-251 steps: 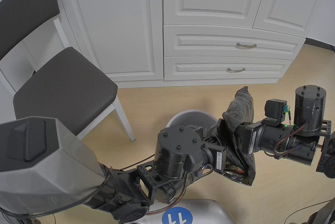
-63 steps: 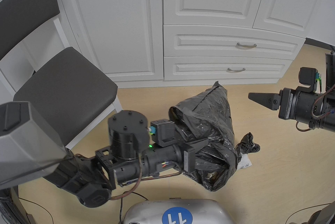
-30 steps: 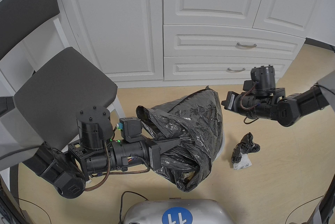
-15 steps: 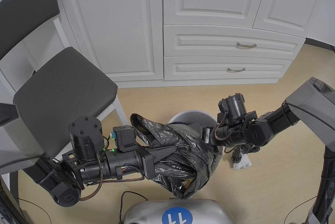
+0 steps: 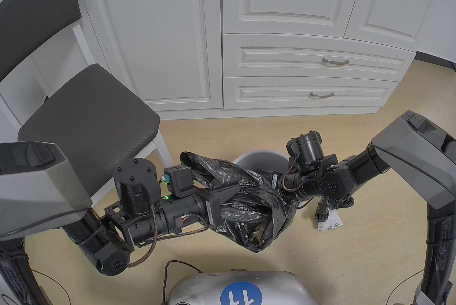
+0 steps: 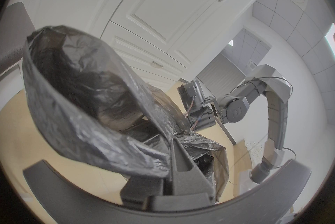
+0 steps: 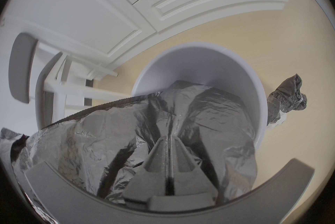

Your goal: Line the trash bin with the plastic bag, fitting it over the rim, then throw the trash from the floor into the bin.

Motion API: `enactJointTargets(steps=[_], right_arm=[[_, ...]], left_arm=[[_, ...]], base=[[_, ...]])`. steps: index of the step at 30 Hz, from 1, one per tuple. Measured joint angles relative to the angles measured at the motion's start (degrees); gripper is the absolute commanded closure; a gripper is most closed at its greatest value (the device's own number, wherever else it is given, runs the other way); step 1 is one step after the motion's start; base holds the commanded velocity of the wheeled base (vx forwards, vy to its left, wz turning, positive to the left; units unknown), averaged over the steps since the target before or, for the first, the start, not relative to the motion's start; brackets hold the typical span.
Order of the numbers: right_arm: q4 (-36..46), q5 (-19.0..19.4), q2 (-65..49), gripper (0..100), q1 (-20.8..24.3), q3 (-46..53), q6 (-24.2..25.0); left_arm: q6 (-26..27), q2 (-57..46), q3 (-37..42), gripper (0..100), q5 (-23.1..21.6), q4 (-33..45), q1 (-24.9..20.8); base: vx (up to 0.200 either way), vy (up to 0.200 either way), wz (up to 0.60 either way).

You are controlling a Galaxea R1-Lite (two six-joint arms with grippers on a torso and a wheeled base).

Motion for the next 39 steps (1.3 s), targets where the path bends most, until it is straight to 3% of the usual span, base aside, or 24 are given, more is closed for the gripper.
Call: enactJointTargets(steps=[6, 12, 17, 25, 39], right_arm=[[0.0, -0.1, 2.3, 100, -2.1, -3.3, 1.8], [0.0, 0.2, -1.3, 100, -5.2, -2.7, 1.3], [0.4, 0.4, -7.1, 100, -8.9, -1.2, -0.3], [0.9, 1.6, -14.2, 100, -14.1, 0.5, -2.5], [1.0, 2.0, -18.7, 100, -16.0, 3.5, -7.8]], left_arm=[[-0.2, 3.3, -5.8, 100, 1.6, 1.7, 0.0], [-0.3, 5.9, -13.6, 100, 4.6, 8.1, -0.5], [-0.4, 7.6, -20.9, 100, 7.7, 16.7, -1.2], [-0.4, 9.7, -30.8, 100, 16.5, 32.4, -2.7], [-4.5, 16.4, -54.3, 100, 27.4, 58.8, -8.1]], base=[[0.000, 0.000, 0.00], [0.000, 0.000, 0.00], [0.000, 0.000, 0.00], [0.000, 0.000, 0.00], [0.000, 0.000, 0.00]])
